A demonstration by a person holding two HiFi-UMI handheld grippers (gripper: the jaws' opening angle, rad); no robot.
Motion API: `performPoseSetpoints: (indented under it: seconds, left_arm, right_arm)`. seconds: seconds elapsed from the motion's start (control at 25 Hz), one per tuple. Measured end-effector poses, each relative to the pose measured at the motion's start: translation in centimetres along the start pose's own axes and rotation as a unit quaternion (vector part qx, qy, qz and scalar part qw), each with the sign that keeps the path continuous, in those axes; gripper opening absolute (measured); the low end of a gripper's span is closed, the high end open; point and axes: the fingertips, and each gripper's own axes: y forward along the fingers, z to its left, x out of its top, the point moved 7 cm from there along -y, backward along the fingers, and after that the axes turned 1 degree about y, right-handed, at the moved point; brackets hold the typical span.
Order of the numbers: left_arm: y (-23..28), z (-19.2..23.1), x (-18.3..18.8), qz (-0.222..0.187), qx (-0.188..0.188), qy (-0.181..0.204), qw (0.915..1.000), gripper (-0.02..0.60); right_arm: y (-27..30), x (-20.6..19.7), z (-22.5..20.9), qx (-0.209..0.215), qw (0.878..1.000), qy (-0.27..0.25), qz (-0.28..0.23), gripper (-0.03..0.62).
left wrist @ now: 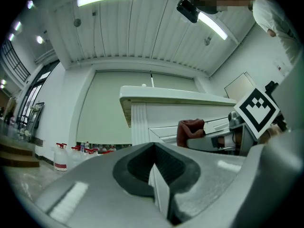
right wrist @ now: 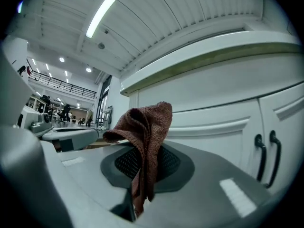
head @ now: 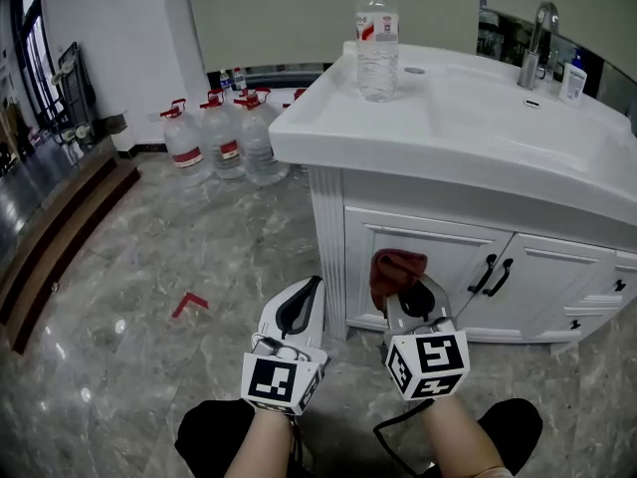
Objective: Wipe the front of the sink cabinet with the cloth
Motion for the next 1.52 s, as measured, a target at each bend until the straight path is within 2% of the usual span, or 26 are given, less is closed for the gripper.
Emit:
performPoseSetpoints:
  seconds: [0.16, 0.36, 0.64, 1.0, 1.28, 1.52]
  left_arm:
    - [-0.2, 2.5, 0.0, -0.004, 0.005, 0.005, 1.0000, 0.000]
    - [-0.7, 4.1, 0.2, -0.005, 0.014, -0.007, 0.9999, 0.000]
    - [-0.6, 3.8, -0.7, 0.005, 0.004, -0.005, 1.0000, 0.000]
    - [1.5, -0.1, -0.1, -0.003, -0.035, -0.008, 0.9994, 0.000]
    - [2.9, -4.4, -0.1, -0.005, -0.071, -0.013, 0.9973, 0.000]
    - [3.3, -6.3, 0.4, -0.005, -0.073, -0.006, 0.9973, 0.000]
  right_arm:
    - [3.6, 1.0, 2.5, 0.014, 1.000, 0.002, 0.001, 0.078]
    - [6.7, 1.5, 3.8, 0.019, 1.000, 0.020, 0.012, 0.078]
    - [7.6, 2.1, 2.9, 0.001, 1.000, 0.023, 0.017, 0.078]
    - [3.9, 2.5, -2.1, -0.037, 0.999, 0.015, 0.018, 0.080]
    - [-0.5, 2.8, -7.9, -0.097, 0.995, 0.012, 0.019, 0.080]
    - [-4.0, 3.2, -12.8, -0.152, 0.988, 0.012, 0.022, 0.080]
